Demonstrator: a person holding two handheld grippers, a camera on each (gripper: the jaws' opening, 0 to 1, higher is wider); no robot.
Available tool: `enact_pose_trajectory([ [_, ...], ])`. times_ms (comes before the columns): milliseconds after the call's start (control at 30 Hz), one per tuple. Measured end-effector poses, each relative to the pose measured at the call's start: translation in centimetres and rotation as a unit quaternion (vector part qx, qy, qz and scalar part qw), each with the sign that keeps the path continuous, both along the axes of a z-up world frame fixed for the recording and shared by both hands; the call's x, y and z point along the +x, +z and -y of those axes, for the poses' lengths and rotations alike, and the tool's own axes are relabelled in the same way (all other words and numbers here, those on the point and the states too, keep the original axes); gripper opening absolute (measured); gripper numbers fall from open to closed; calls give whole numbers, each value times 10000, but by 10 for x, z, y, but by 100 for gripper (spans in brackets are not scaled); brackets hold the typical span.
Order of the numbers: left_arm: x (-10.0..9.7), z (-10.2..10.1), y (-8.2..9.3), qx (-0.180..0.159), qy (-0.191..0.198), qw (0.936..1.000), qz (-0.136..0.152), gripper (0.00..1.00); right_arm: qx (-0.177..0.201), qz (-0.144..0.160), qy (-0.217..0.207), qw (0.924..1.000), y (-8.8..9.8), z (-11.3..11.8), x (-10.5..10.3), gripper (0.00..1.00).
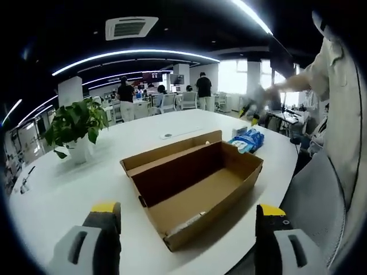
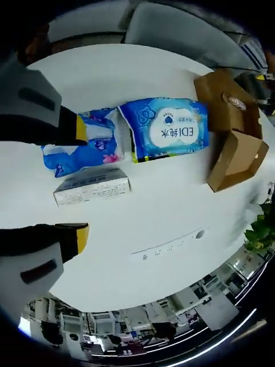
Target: Operate the shoe box by opening the lid, removing the specified soft item, and placing it in the target area until the item is outside and the box remains undamaged.
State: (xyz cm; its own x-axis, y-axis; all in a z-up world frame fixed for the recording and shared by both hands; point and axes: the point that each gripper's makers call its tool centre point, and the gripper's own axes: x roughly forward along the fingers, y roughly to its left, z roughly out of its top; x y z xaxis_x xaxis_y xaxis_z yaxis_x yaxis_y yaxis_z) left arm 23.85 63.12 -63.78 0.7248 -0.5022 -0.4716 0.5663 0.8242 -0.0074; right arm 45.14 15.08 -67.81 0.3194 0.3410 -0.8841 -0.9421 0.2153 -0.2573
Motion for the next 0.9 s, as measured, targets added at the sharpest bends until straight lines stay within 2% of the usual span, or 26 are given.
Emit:
enact_pose_trajectory([
  [33, 1, 0, 0, -2, -2, 10000, 0, 98, 204, 9, -149, 9997, 8, -5, -5, 56],
  [300, 10, -1, -1, 3, -142, 9998, -101, 88, 787, 133, -619, 9949, 34, -19, -28, 67],
  [400, 13, 1, -1, -8, -210, 9995, -244, 80, 1062, 206, -909, 9900, 43, -25, -38, 73],
  [433, 13, 2, -2, -15, -254, 9992, -298, 76, 1120, 196, -961, 9889, 45, -26, -42, 76],
  [533, 17, 7, -3, -11, -387, 9983, -427, 75, 1263, 171, -1145, 9852, 48, -29, -54, 80],
  [667, 23, 14, -10, 196, -679, 9953, -660, 67, 1400, 207, -1328, 9810, 52, -30, -67, 85],
  [700, 24, 16, -11, 242, -753, 9945, -686, 65, 1498, 228, -1439, 9779, 53, -31, -72, 86],
  [900, 34, 24, -18, 457, -1021, 9902, -832, 63, 1698, 155, -1748, 9697, 49, -37, -97, 92],
])
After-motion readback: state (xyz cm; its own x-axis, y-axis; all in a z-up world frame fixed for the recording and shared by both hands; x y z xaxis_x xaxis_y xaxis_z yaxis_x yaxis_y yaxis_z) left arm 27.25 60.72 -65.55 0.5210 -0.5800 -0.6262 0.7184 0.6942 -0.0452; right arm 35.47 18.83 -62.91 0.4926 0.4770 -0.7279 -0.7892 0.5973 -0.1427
